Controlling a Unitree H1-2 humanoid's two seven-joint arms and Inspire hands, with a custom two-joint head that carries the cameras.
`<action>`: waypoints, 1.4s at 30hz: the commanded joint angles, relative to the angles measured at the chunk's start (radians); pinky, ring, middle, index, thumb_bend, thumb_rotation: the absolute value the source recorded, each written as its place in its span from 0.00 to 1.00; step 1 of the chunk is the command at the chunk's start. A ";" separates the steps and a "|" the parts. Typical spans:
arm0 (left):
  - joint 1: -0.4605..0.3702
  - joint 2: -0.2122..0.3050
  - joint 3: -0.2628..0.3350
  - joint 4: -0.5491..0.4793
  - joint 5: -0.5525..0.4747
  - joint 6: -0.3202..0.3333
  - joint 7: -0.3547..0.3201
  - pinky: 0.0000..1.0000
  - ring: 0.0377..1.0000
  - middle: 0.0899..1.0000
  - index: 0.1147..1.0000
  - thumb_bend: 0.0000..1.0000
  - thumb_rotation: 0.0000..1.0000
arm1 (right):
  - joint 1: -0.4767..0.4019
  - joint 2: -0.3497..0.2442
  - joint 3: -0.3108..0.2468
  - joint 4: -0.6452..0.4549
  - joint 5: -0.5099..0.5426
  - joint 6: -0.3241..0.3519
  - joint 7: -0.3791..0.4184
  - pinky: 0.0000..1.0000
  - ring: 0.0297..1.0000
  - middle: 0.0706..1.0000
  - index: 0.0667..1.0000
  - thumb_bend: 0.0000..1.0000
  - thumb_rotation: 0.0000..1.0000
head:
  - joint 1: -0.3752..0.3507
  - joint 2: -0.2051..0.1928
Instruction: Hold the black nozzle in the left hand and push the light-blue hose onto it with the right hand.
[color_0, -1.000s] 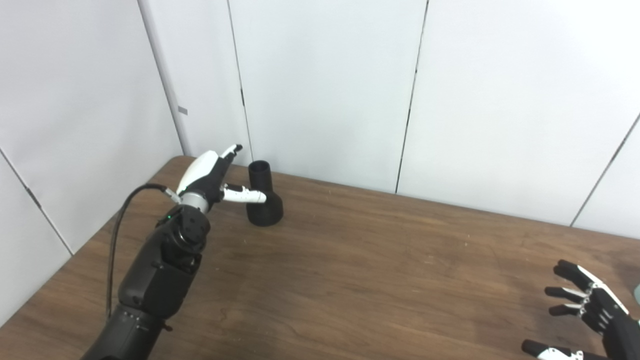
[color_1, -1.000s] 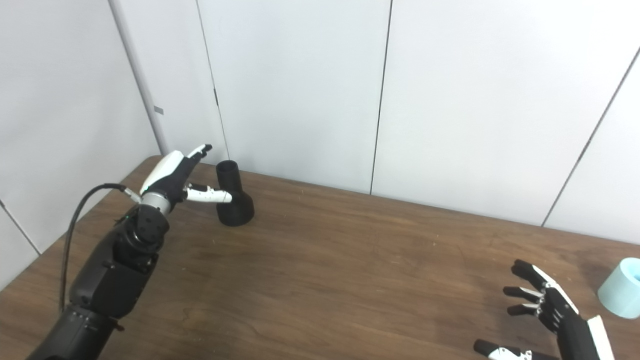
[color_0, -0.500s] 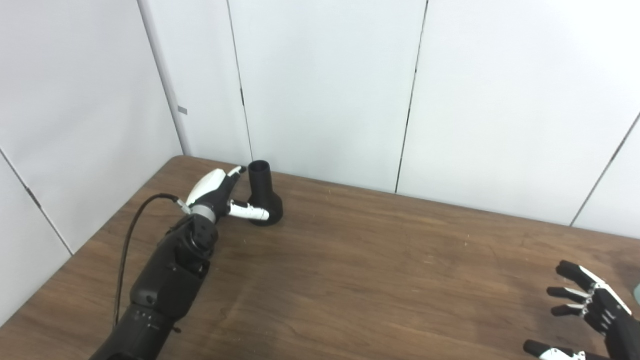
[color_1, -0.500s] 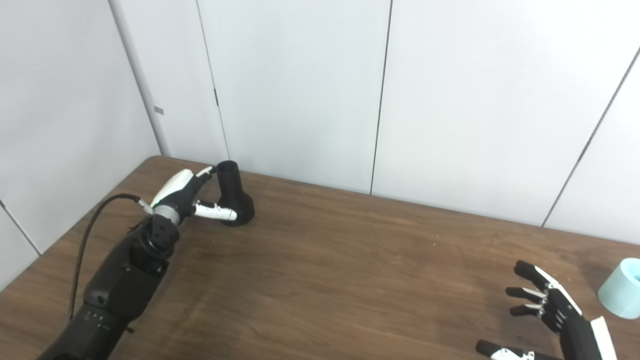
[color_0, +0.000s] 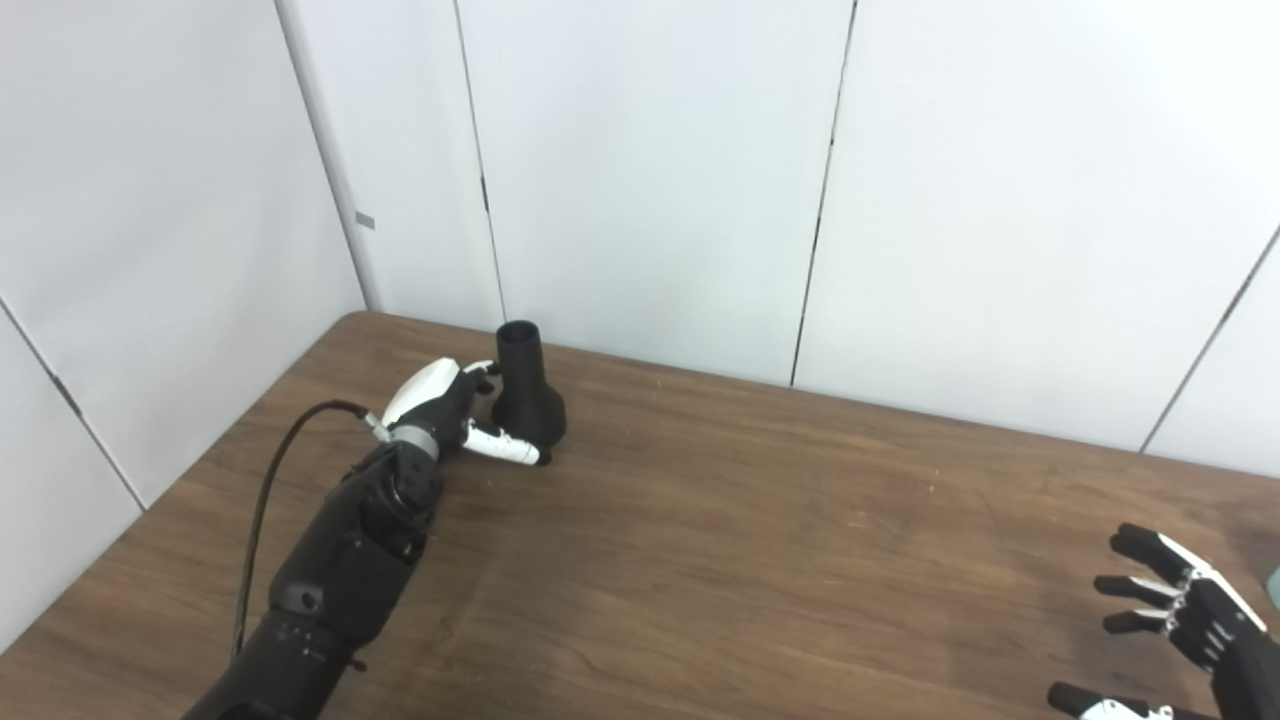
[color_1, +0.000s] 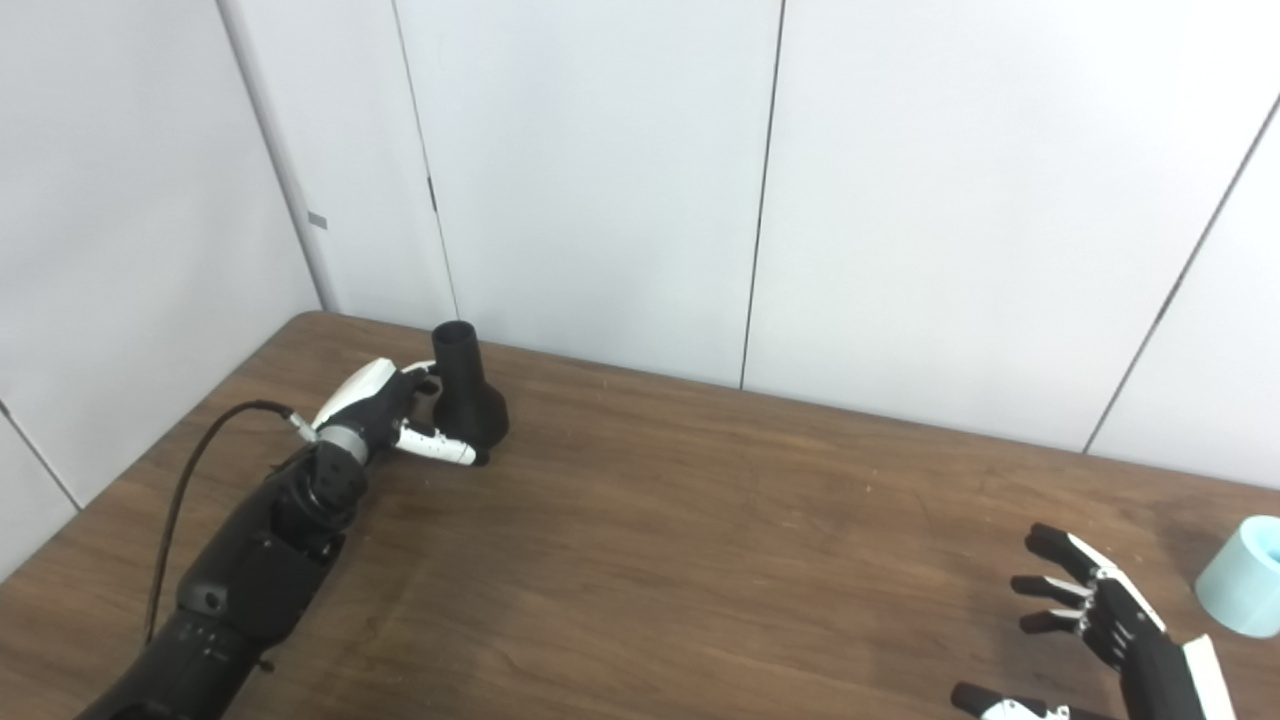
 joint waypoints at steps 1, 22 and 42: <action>-0.056 0.017 0.002 0.009 -0.007 -0.034 0.038 1.00 0.91 0.82 0.82 0.98 0.26 | -0.016 -0.007 -0.006 -0.036 0.013 -0.033 -0.006 0.56 0.69 0.81 0.80 0.77 0.07 | -0.002 0.000; -0.067 0.011 -0.042 0.058 -0.049 -0.077 0.071 1.00 0.89 0.79 0.80 0.98 0.24 | -0.008 -0.011 -0.006 -0.037 0.031 -0.038 0.004 0.57 0.69 0.81 0.80 0.78 0.09 | -0.013 0.007; -0.066 0.017 -0.068 0.077 -0.064 -0.131 0.066 1.00 0.56 0.43 0.45 0.57 0.02 | 0.001 -0.014 -0.008 -0.067 0.021 -0.009 0.002 0.58 0.69 0.81 0.80 0.77 0.08 | -0.019 0.025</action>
